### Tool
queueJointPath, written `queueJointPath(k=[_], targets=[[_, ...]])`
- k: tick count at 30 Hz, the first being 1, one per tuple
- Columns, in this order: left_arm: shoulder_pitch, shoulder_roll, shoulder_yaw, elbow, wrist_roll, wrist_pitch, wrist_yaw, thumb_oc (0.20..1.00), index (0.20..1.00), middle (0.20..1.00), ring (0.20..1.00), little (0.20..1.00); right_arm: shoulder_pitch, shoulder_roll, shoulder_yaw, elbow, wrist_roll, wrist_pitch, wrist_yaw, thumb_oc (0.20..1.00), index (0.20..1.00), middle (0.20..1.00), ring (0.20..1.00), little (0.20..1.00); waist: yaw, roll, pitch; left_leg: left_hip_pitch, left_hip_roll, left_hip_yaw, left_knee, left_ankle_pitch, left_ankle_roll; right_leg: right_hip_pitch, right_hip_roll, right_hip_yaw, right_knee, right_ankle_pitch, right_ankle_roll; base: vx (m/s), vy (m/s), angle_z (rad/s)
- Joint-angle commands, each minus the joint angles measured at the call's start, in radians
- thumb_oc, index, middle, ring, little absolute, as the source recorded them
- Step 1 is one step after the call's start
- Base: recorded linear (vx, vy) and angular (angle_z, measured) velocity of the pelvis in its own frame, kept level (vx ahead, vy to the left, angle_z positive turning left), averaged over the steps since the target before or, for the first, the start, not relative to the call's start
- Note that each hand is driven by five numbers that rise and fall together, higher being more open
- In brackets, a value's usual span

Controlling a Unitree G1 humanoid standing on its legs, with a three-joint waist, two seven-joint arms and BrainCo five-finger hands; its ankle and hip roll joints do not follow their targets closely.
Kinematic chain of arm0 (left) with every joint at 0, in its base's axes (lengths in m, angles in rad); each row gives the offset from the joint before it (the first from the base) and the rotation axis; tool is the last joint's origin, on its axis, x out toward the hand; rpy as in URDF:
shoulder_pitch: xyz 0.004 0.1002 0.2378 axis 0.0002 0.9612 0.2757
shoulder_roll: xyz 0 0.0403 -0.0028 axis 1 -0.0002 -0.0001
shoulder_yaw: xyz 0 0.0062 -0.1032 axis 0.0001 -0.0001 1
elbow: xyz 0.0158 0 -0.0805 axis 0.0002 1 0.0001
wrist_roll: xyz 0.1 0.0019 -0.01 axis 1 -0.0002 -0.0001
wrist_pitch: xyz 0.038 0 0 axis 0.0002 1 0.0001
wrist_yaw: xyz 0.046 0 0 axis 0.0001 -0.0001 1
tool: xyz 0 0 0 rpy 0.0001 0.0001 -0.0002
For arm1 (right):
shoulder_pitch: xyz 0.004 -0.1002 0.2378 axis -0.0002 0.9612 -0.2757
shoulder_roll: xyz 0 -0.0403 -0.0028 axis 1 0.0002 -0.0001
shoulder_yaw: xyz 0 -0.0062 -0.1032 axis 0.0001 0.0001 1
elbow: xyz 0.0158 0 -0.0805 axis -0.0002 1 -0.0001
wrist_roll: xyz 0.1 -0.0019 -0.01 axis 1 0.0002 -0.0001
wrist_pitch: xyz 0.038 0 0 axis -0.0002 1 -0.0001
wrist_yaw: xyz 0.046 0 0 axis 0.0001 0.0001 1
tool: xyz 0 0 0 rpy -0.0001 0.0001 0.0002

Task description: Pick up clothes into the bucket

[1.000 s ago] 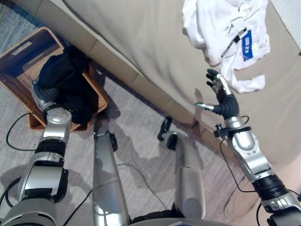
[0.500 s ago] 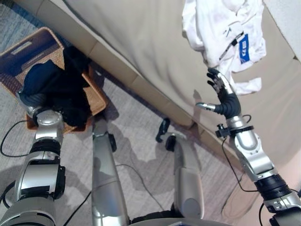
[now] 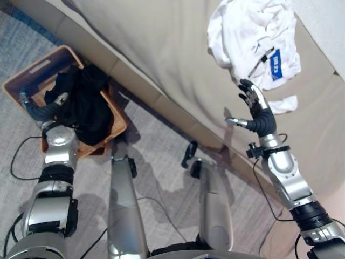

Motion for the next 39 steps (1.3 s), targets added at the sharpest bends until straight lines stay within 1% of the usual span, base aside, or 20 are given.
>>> queueJointPath(k=[1,4,7,14,17,19,20,21,22,23,27,28,30,31,32,33,34,35,38,39], targets=[[0.033,-0.072,0.056,-0.031,-0.094,-0.107,-0.007,1.0,1.0,1.0,1.0,1.0,0.017,0.02,-0.09,0.014,0.01,-0.025,-0.037,1.0,1.0,1.0,1.0,1.0,0.006,0.022,-0.029,0.051,0.009,0.018,0.107,-0.2,0.018,0.034,-0.033,0.002,-0.158,0.249,0.05,0.02,-0.002,0.04],[0.131,-0.181,0.016,-0.207,-0.14,-0.139,-0.07,1.0,1.0,1.0,1.0,1.0,0.044,0.041,-0.129,0.038,-0.015,-0.006,-0.059,1.0,1.0,1.0,1.0,1.0,0.017,0.042,-0.046,0.133,-0.009,0.026,0.043,-0.184,0.018,0.11,-0.047,0.0,-0.206,0.285,0.057,0.03,0.0,0.05],[0.164,-0.196,-0.007,-0.27,-0.117,-0.136,-0.088,1.0,1.0,1.0,1.0,1.0,0.055,0.046,-0.143,0.042,-0.021,-0.002,-0.062,1.0,1.0,1.0,1.0,1.0,0.022,0.048,-0.049,0.161,-0.014,0.029,0.026,-0.18,0.019,0.138,-0.049,-0.003,-0.221,0.295,0.058,0.03,0.01,0.11],[0.327,-0.173,-0.127,-0.422,-0.039,-0.146,-0.311,1.0,1.0,1.0,1.0,1.0,0.063,0.084,-0.174,0.103,-0.055,0.005,-0.056,1.0,1.0,1.0,1.0,1.0,0.045,0.07,-0.086,0.403,-0.028,0.08,-0.059,-0.204,0.043,0.271,-0.079,0.01,-0.23,0.395,0.069,0.09,0.054,-0.02],[0.352,-0.167,-0.148,-0.446,-0.06,-0.145,-0.36,1.0,1.0,1.0,1.0,1.0,0.048,0.094,-0.161,0.125,-0.071,0.014,-0.06,1.0,1.0,1.0,1.0,1.0,0.058,0.073,-0.076,0.482,-0.016,0.114,-0.081,-0.212,0.052,0.29,-0.095,-0.024,-0.181,0.413,0.069,0.06,0.101,-0.4],[0.363,-0.16,-0.163,-0.452,-0.067,-0.145,-0.385,1.0,1.0,1.0,1.0,1.0,0.007,0.098,-0.129,0.168,-0.103,0.034,-0.062,1.0,1.0,1.0,1.0,1.0,0.081,0.066,-0.073,0.552,0.008,0.167,-0.093,-0.222,0.043,0.348,-0.108,-0.152,-0.188,0.41,0.069,0.07,-0.003,-0.63],[0.361,-0.166,-0.178,-0.439,-0.079,-0.139,-0.405,1.0,1.0,1.0,1.0,1.0,-0.031,0.103,-0.094,0.197,-0.142,0.055,-0.06,1.0,1.0,1.0,1.0,1.0,0.081,0.057,-0.085,0.604,0.027,0.205,-0.114,-0.22,0.023,0.373,-0.082,-0.22,-0.265,0.399,0.069,0.12,-0.144,-0.91],[0.361,-0.168,-0.178,-0.436,-0.08,-0.139,-0.414,1.0,1.0,1.0,1.0,1.0,-0.051,0.1,-0.076,0.212,-0.171,0.068,-0.058,1.0,1.0,1.0,1.0,1.0,0.08,0.056,-0.095,0.63,0.039,0.216,-0.125,-0.217,0.01,0.387,-0.061,-0.23,-0.327,0.395,0.068,0.11,-0.139,-1.07],[0.362,-0.168,-0.177,-0.435,-0.08,-0.139,-0.415,1.0,1.0,1.0,1.0,1.0,-0.053,0.1,-0.074,0.214,-0.172,0.068,-0.059,1.0,1.0,1.0,1.0,1.0,0.08,0.057,-0.093,0.635,0.043,0.217,-0.128,-0.216,0.008,0.393,-0.056,-0.231,-0.334,0.398,0.067,0.17,-0.162,-0.92],[0.369,-0.183,-0.189,-0.426,-0.075,-0.134,-0.428,1.0,1.0,1.0,1.0,1.0,-0.05,0.087,-0.065,0.22,-0.234,0.088,-0.056,1.0,1.0,1.0,1.0,1.0,0.068,0.062,-0.124,0.678,0.048,0.217,-0.148,-0.215,-0.006,0.438,-0.016,-0.171,-0.416,0.36,0.056,0.13,-0.097,-0.58],[0.403,-0.217,-0.201,-0.426,-0.114,-0.132,-0.464,1.0,1.0,1.0,1.0,1.0,-0.083,0.07,-0.027,0.272,-0.323,0.118,-0.063,1.0,1.0,1.0,1.0,1.0,0.056,0.075,-0.181,0.768,0.081,0.242,-0.176,-0.199,-0.026,0.519,0.032,-0.163,-0.425,0.309,0.033,0.16,-0.133,-0.4],[0.402,-0.217,-0.201,-0.426,-0.114,-0.132,-0.465,1.0,1.0,1.0,1.0,1.0,-0.084,0.069,-0.027,0.271,-0.323,0.118,-0.063,1.0,1.0,1.0,1.0,1.0,0.055,0.069,-0.177,0.759,0.076,0.254,-0.175,-0.178,-0.017,0.514,0.025,-0.177,-0.432,0.326,0.018,0.17,-0.264,-0.27],[0.442,-0.217,-0.203,-0.445,-0.117,-0.119,-0.491,1.0,1.0,1.0,1.0,1.0,-0.105,0.07,0.0,0.294,-0.347,0.13,-0.052,1.0,1.0,1.0,1.0,1.0,0.056,0.069,-0.199,0.767,0.128,0.236,-0.062,-0.181,-0.032,0.583,0.074,-0.153,-0.441,0.262,-0.021,0.18,-0.292,-0.05],[0.463,-0.215,-0.203,-0.452,-0.12,-0.113,-0.505,1.0,1.0,1.0,1.0,1.0,-0.116,0.068,0.012,0.306,-0.356,0.134,-0.049,1.0,1.0,1.0,1.0,1.0,0.068,0.069,-0.198,0.757,0.153,0.214,0.036,-0.147,-0.041,0.615,0.104,-0.146,-0.449,0.238,-0.046,0.17,-0.283,-0.14],[0.471,-0.213,-0.205,-0.457,-0.118,-0.11,-0.509,1.0,1.0,1.0,1.0,1.0,-0.127,0.07,0.021,0.32,-0.356,0.136,-0.051,1.0,1.0,1.0,1.0,1.0,0.084,0.073,-0.19,0.743,0.159,0.169,0.118,-0.111,-0.047,0.644,0.128,-0.137,-0.458,0.225,-0.069,0.13,-0.235,-0.24],[0.473,-0.215,-0.213,-0.46,-0.123,-0.11,-0.514,1.0,1.0,1.0,1.0,1.0,-0.147,0.071,0.031,0.337,-0.354,0.14,-0.058,1.0,1.0,1.0,1.0,1.0,0.101,0.075,-0.18,0.723,0.141,0.103,0.19,-0.076,-0.056,0.666,0.14,-0.13,-0.465,0.216,-0.081,0.06,-0.132,-0.33],[0.472,-0.215,-0.213,-0.46,-0.123,-0.11,-0.514,1.0,1.0,1.0,1.0,1.0,-0.148,0.071,0.031,0.338,-0.354,0.139,-0.058,1.0,1.0,1.0,1.0,1.0,0.099,0.077,-0.178,0.721,0.143,0.098,0.195,-0.078,-0.057,0.668,0.143,-0.134,-0.465,0.216,-0.082,0.09,-0.099,-0.58],[0.49,-0.228,-0.221,-0.465,-0.141,-0.098,-0.516,1.0,1.0,1.0,1.0,1.0,-0.179,0.081,0.045,0.366,-0.349,0.148,-0.067,1.0,1.0,1.0,1.0,1.0,0.118,0.08,-0.186,0.687,0.108,0.027,0.165,-0.08,-0.055,0.689,0.151,-0.119,-0.485,0.202,-0.08,0.12,-0.029,-0.48],[0.541,-0.241,-0.21,-0.476,-0.163,-0.092,-0.521,1.0,1.0,1.0,1.0,1.0,-0.23,0.084,0.072,0.428,-0.352,0.159,-0.075,1.0,1.0,1.0,1.0,1.0,0.144,0.103,-0.206,0.674,0.074,-0.018,-0.047,-0.102,-0.056,0.697,0.155,-0.087,-0.495,0.196,-0.054,0.19,0.084,-0.14],[0.562,-0.242,-0.208,-0.481,-0.167,-0.094,-0.528,1.0,1.0,1.0,1.0,1.0,-0.251,0.083,0.085,0.45,-0.361,0.16,-0.079,1.0,1.0,1.0,1.0,1.0,0.157,0.119,-0.208,0.682,0.055,-0.045,-0.135,-0.083,-0.058,0.695,0.158,-0.066,-0.492,0.194,-0.045,0.15,0.172,-0.18]])
